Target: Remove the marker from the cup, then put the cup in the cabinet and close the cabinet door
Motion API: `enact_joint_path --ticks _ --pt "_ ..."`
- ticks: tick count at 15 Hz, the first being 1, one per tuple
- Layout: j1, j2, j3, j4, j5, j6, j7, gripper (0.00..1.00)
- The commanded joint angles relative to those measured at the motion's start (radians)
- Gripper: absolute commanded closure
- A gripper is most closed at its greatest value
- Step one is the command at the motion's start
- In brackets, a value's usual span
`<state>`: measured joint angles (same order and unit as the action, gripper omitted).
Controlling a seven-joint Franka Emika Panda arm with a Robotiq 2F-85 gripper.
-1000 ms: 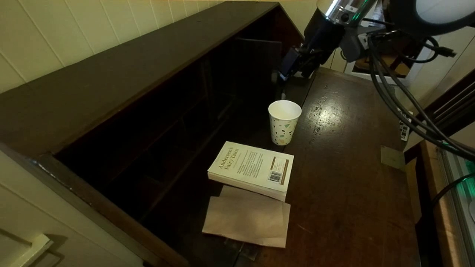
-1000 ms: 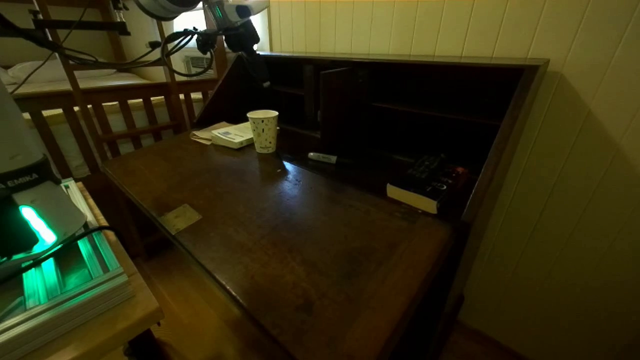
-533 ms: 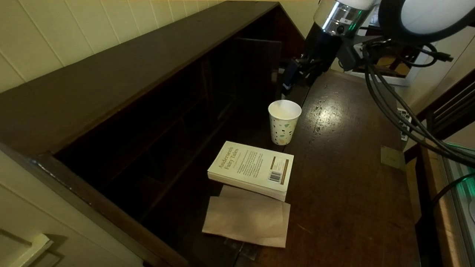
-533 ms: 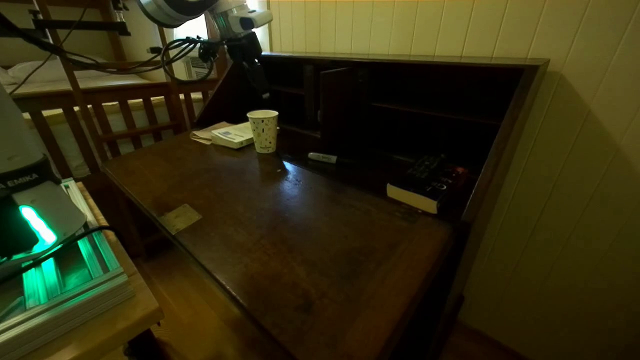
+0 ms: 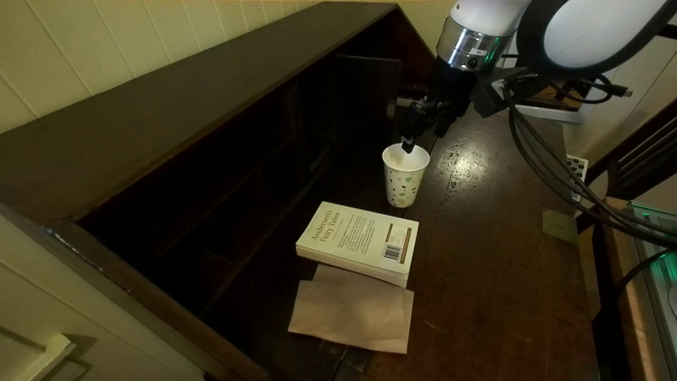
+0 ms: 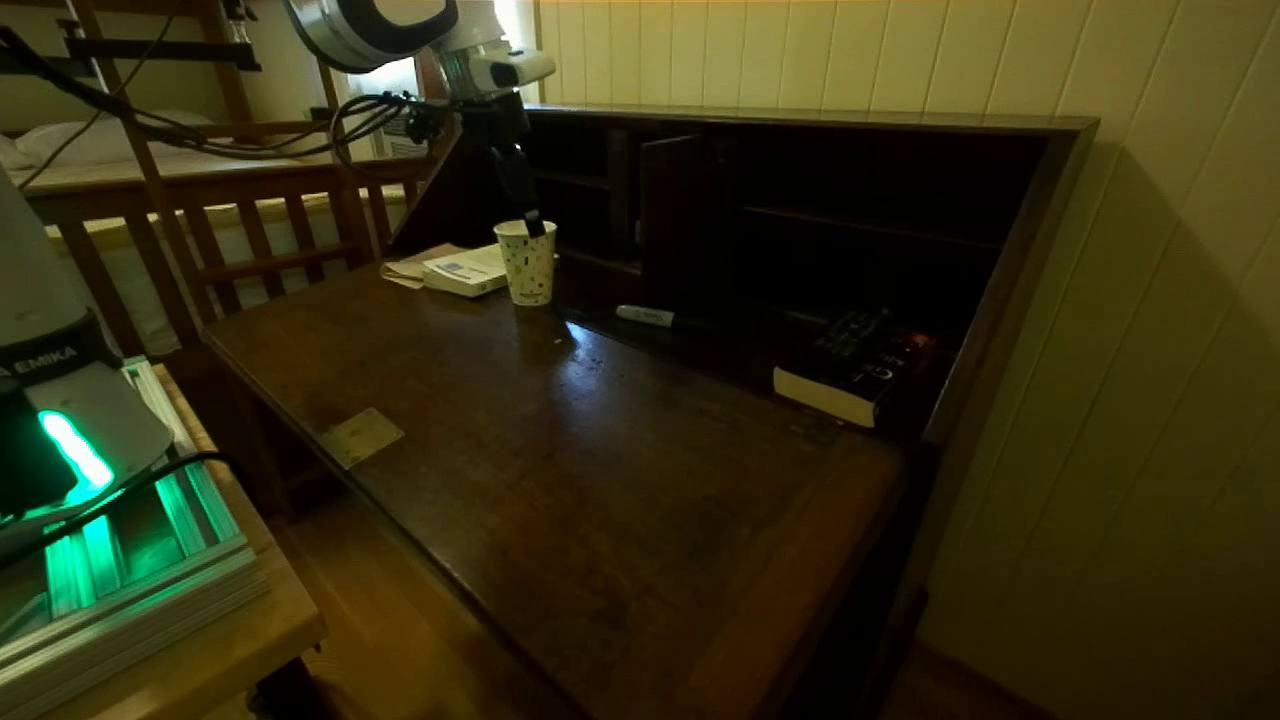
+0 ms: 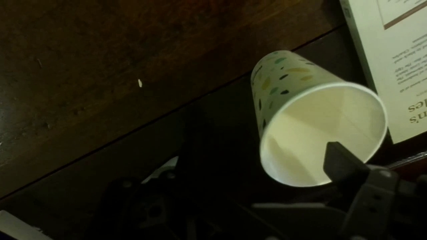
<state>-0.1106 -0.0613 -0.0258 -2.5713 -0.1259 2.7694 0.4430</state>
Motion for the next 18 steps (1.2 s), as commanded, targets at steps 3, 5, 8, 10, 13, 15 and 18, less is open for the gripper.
enact_joint_path --ticks 3,5,8,10,13,15,18 --pt "0.018 0.085 -0.006 0.059 0.012 -0.015 0.000 0.32" --pt "0.024 0.110 -0.011 0.074 0.002 -0.008 0.018 0.48" --pt "0.031 0.141 -0.024 0.104 0.000 0.000 0.038 0.70" --pt "0.035 0.159 -0.034 0.132 0.008 0.000 0.048 0.82" --pt "0.041 0.184 -0.050 0.179 0.027 0.000 0.070 0.99" --pt "0.045 0.204 -0.062 0.211 0.032 0.003 0.094 1.00" --pt "0.056 0.235 -0.082 0.258 0.024 0.011 0.150 0.99"
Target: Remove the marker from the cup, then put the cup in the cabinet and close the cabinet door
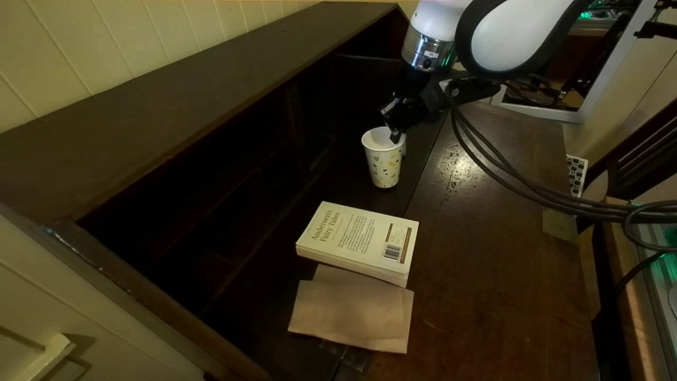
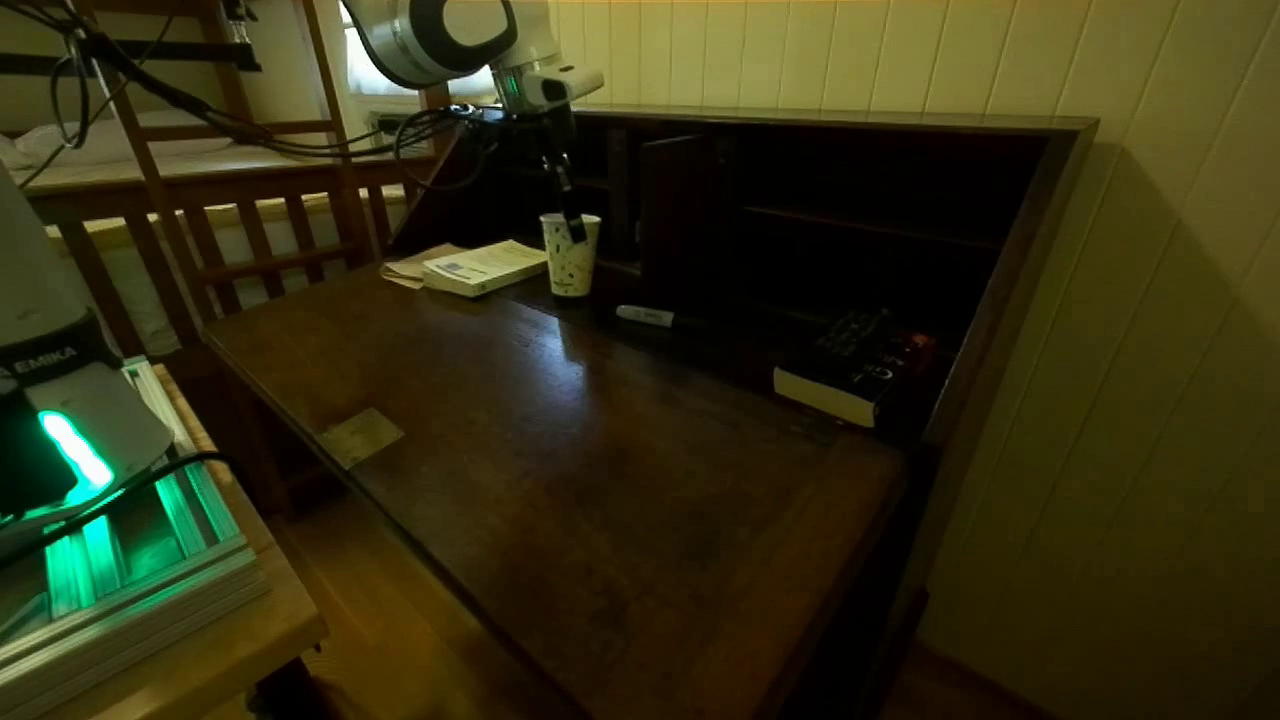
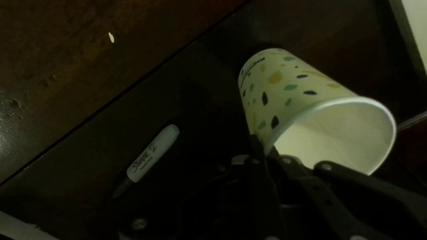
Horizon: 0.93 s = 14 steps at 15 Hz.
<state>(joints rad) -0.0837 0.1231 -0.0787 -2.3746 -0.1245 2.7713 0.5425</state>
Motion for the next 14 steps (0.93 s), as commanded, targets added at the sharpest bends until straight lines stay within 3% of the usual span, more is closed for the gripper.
enact_joint_path --ticks 1,14 --pt "0.034 0.064 -0.036 0.077 0.019 0.015 0.070 0.99" --pt "0.163 0.246 -0.164 0.274 0.006 0.142 0.248 0.99"
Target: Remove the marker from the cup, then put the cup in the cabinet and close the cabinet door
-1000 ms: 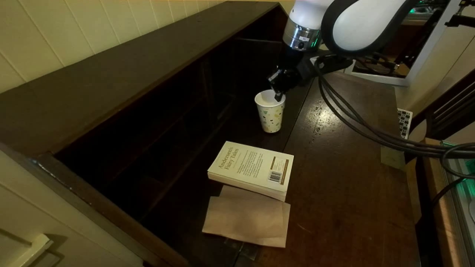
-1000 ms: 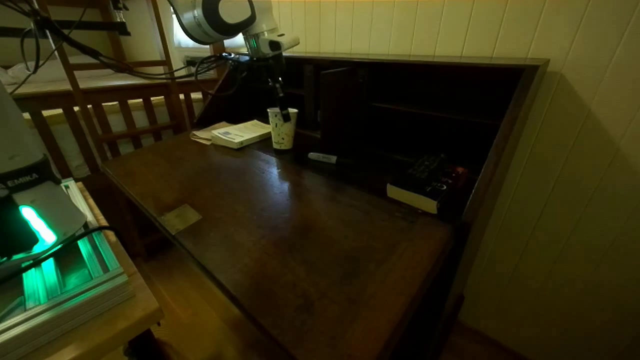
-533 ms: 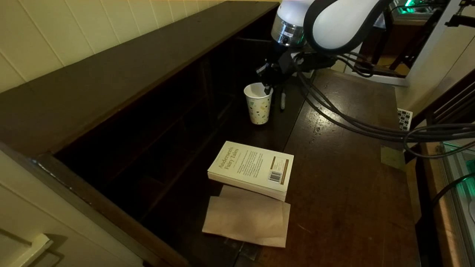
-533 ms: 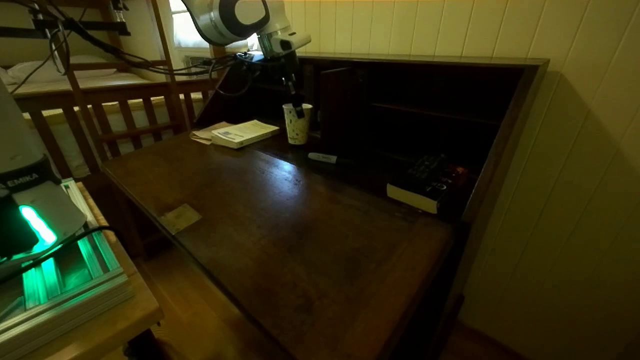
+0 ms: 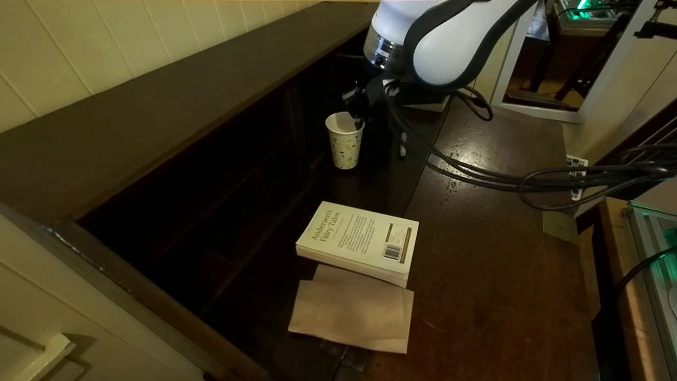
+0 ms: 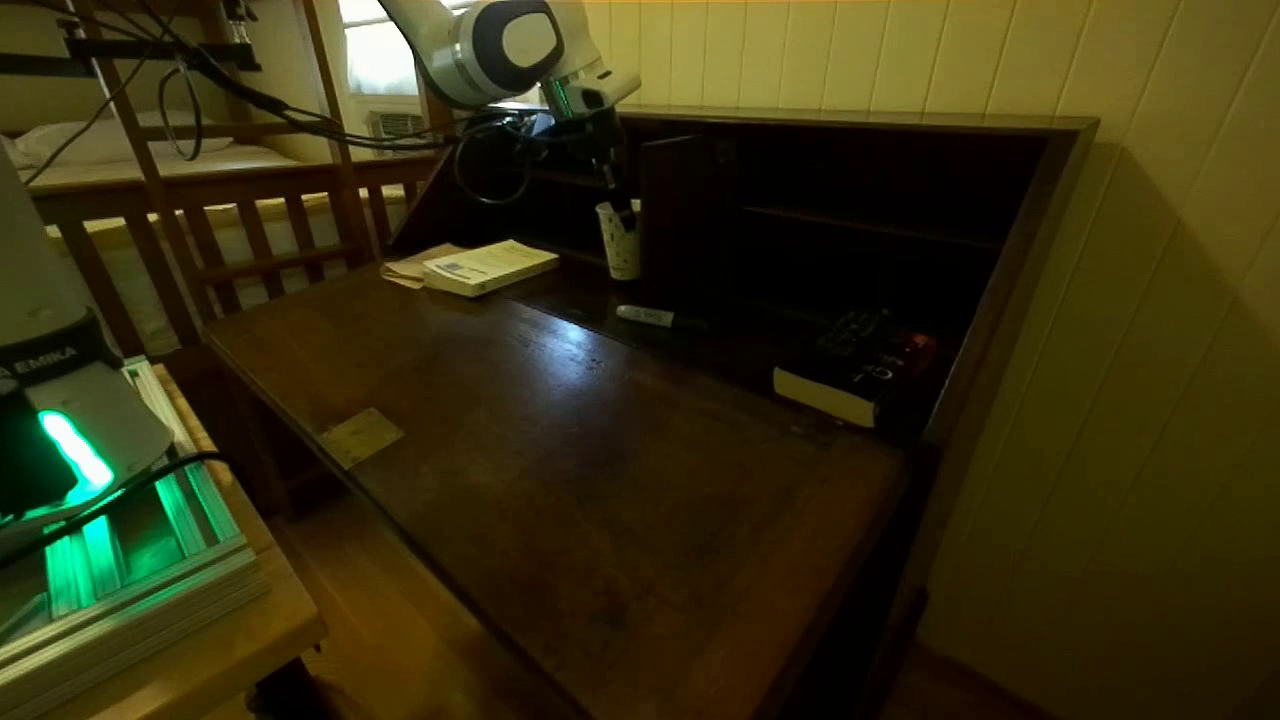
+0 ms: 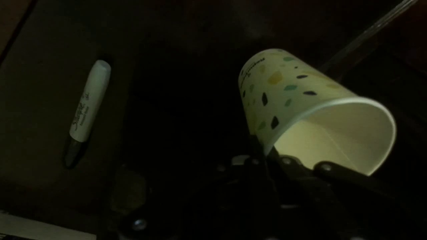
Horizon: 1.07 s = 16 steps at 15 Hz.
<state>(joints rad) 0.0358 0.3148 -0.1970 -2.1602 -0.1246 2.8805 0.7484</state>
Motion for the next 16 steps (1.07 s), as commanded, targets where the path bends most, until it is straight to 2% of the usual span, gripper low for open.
enact_joint_path --ticks 1,10,14,16 --pt "0.054 0.068 -0.059 0.074 0.010 0.041 0.052 0.99" --pt "0.068 0.165 -0.085 0.182 0.004 0.089 0.165 0.99" --pt "0.066 0.194 -0.079 0.224 0.005 0.097 0.181 0.99" --pt "0.086 0.210 -0.093 0.244 0.052 0.098 0.150 0.99"
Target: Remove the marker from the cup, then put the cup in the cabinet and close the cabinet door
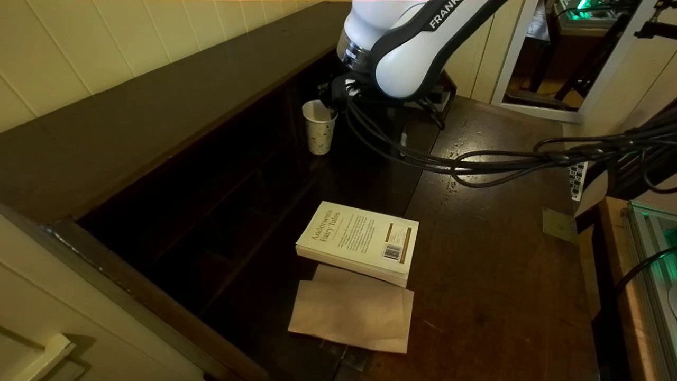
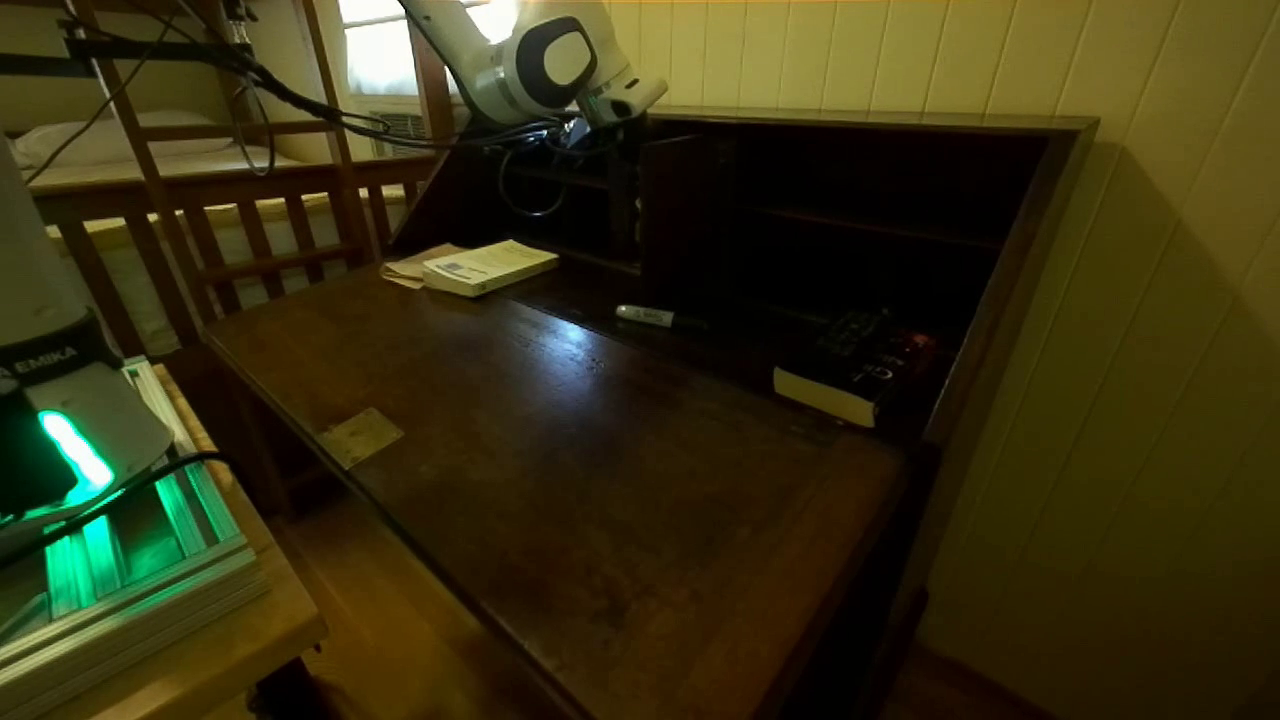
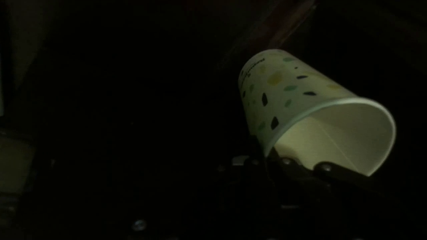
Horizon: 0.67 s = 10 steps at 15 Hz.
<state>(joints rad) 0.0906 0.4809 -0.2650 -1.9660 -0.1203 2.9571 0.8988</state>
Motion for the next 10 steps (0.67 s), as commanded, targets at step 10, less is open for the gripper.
enact_joint_path --ticks 10 --pt "0.052 0.098 -0.033 0.111 0.095 0.035 -0.007 0.99"
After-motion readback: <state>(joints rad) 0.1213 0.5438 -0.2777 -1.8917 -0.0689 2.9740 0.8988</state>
